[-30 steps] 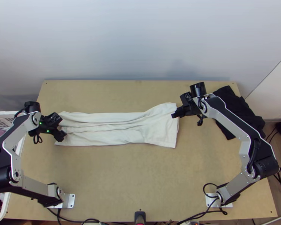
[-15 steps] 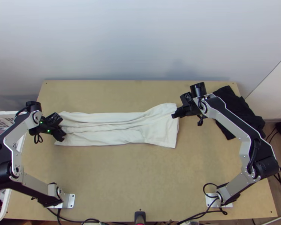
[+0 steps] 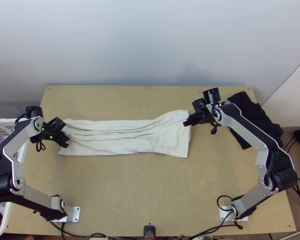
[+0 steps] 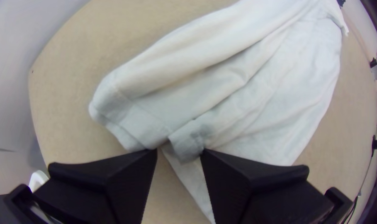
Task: Fold the t-shirt
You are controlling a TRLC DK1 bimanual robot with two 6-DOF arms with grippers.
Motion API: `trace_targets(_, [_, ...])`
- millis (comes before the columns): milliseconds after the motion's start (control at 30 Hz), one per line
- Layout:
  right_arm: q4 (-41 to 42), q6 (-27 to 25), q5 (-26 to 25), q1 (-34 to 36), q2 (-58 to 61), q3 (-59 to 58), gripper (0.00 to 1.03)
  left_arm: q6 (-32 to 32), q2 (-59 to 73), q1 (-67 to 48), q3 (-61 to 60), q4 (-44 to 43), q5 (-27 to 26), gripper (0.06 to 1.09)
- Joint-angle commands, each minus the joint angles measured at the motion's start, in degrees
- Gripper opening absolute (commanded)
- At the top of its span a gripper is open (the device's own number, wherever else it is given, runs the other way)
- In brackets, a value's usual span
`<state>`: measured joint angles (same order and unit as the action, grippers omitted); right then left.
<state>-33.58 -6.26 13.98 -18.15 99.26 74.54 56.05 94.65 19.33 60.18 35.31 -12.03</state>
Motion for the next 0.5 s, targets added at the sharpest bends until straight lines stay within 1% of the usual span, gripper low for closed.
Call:
trace_targets(0, [0.0, -0.1, 0.0, -0.1, -0.1, -0.4, 0.03, -0.9, -0.3, 0.2, 0.8, 0.8, -0.2, 0.60])
trace_targets(33, [0.0, -0.1, 0.0, -0.2, -0.1, -0.5, 0.03, -0.8, -0.3, 0.2, 0.6, 0.8, -0.4, 0.52])
trace_targets(133, [0.0, -0.1, 0.0, -0.3, -0.1, -0.5, 0.03, -2.0, -0.3, 0.1, 0.1, -0.8, -1.7, 0.11])
trace_targets(167, [0.0, -0.2, 0.0, -0.2, -0.1, -0.5, 0.03, -2.8, -0.4, 0.2, -0.1, -1.5, -1.8, 0.10])
trace_targets(367, [0.0, -0.2, 0.0, 0.0, -0.4, -0.5, 0.03, -4.0, -2.3, -0.3, -0.9, -1.1, -2.0, 0.10])
trace_targets(467, [0.0, -0.2, 0.0, 0.0, -0.7, -0.6, 0.03, -6.2, -4.2, 0.4, -0.6, -0.2, -4.5, 0.10])
